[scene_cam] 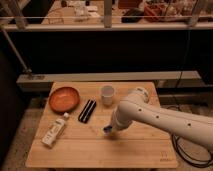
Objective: Place the white sponge in the ceramic bowl
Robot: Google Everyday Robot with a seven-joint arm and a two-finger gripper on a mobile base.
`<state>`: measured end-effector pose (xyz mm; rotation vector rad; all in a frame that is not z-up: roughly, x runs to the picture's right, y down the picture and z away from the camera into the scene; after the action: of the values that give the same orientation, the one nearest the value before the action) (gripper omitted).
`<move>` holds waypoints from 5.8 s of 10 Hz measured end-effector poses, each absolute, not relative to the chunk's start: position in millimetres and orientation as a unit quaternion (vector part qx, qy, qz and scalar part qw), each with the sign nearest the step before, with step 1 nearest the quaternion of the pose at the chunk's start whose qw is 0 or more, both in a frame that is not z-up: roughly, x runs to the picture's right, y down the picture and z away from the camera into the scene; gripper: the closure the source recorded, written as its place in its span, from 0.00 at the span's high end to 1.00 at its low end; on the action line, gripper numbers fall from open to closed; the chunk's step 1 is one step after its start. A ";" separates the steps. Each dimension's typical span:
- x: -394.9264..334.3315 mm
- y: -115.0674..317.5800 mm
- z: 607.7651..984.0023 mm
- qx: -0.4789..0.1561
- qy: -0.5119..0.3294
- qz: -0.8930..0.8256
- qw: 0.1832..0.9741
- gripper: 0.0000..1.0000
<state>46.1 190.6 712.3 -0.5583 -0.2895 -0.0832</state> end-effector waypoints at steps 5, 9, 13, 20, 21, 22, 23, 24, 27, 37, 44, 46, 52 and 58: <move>21.0 174.5 709.5 -0.267 -0.154 -0.058 0.950 0.07; -5.1 157.6 710.5 -0.262 -0.162 -0.073 0.949 0.07; -32.7 136.4 714.1 -0.251 -0.172 -0.087 0.949 0.07; -72.1 97.9 722.1 -0.236 -0.175 -0.103 0.950 0.07; -73.3 96.4 724.2 -0.236 -0.173 -0.106 0.950 0.07; -75.9 94.3 724.6 -0.235 -0.174 -0.108 0.950 0.07; -88.1 88.7 724.6 -0.232 -0.176 -0.115 0.950 0.07; -95.9 83.2 725.2 -0.230 -0.176 -0.119 0.950 0.07; -108.2 66.9 731.5 -0.224 -0.174 -0.126 0.951 0.07; -143.0 21.2 749.7 -0.200 -0.153 -0.154 0.955 0.07; -164.5 2.9 778.0 -0.199 -0.163 -0.162 0.953 0.07; -167.7 0.1 786.8 -0.202 -0.164 -0.162 0.952 0.07; -182.9 -0.5 813.1 -0.211 -0.168 -0.165 0.949 0.07; -193.7 1.3 831.1 -0.214 -0.173 -0.166 0.947 0.07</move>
<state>-193.7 1.3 831.1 -0.4361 -0.3516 -0.3383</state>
